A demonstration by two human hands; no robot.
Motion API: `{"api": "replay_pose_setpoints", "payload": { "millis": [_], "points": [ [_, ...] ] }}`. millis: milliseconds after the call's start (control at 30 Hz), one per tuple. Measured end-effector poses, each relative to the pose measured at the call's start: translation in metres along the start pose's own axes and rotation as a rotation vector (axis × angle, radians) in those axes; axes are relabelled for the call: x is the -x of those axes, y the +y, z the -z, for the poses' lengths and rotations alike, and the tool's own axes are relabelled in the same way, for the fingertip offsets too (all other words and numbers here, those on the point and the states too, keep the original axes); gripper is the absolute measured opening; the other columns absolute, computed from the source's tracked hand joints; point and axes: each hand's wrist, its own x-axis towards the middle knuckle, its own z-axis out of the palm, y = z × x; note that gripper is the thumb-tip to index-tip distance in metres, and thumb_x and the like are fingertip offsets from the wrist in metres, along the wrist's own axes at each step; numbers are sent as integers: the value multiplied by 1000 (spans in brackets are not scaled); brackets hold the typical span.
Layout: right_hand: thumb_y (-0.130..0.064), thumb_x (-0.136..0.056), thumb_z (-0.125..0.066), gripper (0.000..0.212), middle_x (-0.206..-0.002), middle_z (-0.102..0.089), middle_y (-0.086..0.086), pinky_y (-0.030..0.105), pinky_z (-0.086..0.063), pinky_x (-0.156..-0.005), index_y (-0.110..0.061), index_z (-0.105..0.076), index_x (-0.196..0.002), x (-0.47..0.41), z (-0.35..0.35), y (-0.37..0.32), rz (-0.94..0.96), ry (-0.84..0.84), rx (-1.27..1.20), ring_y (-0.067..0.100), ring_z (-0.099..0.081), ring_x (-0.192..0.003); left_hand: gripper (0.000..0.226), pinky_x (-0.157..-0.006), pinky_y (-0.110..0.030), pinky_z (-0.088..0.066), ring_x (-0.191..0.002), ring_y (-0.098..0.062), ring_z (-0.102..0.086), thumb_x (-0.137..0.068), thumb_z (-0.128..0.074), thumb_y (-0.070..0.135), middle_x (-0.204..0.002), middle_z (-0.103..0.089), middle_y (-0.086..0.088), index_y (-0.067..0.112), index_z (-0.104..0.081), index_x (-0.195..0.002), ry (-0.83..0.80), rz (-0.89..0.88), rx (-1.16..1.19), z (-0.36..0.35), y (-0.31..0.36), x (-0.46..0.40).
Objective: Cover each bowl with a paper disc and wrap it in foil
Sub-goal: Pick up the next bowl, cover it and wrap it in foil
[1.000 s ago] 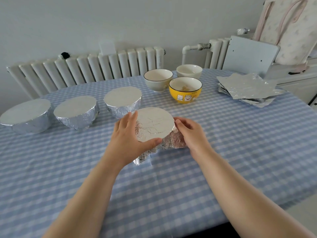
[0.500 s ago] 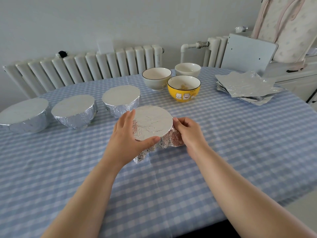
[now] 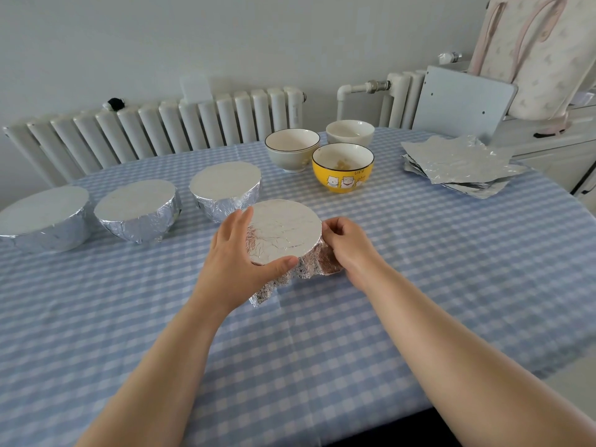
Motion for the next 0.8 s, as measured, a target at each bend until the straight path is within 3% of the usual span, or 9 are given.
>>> {"api": "replay_pose_setpoints", "payload": {
  "millis": [100, 233, 433, 600, 733, 800],
  "points": [
    [-22, -100, -56, 5, -96, -66, -1, 27, -46, -64, -23, -60, -99, -1, -2, -2, -29, 2, -25, 15, -61, -83, 128, -115, -36, -24, -145, -13, -18, -49, -53, 91, -158, -19, 9, 26, -19, -155, 6, 5, 12, 0, -1, 0],
    [-21, -101, -55, 17, -104, -67, 3, 28, -50, -63, -21, -59, -117, -1, -2, -2, -62, 0, -73, 17, -65, -86, 128, -113, -34, -24, -145, -13, -19, -50, -54, 91, -158, -20, 9, 25, -19, -155, 10, 3, 21, -1, 0, 1],
    [-24, -98, -59, 15, -100, -67, -3, 24, -47, -62, -19, -61, -112, 0, -6, -1, -9, 109, 41, 11, -63, -84, 120, -113, -34, -24, -145, -13, -19, -57, -63, 78, -158, -20, 9, 24, -18, -155, 11, 5, 27, 0, 3, 1],
    [-20, -95, -62, 5, -80, -61, -13, 15, -41, -56, -19, -61, -90, 3, -5, -1, 104, 197, 181, 7, -58, -76, 120, -114, -36, -25, -145, -14, -19, -57, -62, 78, -159, -19, 7, 24, -19, -155, 8, 8, 23, 0, 5, 2],
    [-18, -91, -66, 10, -78, -61, -15, 23, -39, -68, -23, -65, -82, 4, -4, -5, 161, 227, 287, 9, -58, -84, 121, -114, -37, -25, -146, -14, -18, -56, -60, 79, -160, -18, 6, 24, -19, -155, 7, 10, 14, 1, 5, 3],
    [-18, -91, -66, 9, -76, -62, -14, 16, -39, -61, -23, -68, -83, 4, -3, -4, 173, 238, 292, 7, -59, -81, 121, -114, -36, -24, -146, -14, -18, -57, -60, 79, -160, -18, 7, 24, -19, -155, 5, 8, 11, 1, 5, 2]
  ]
}}
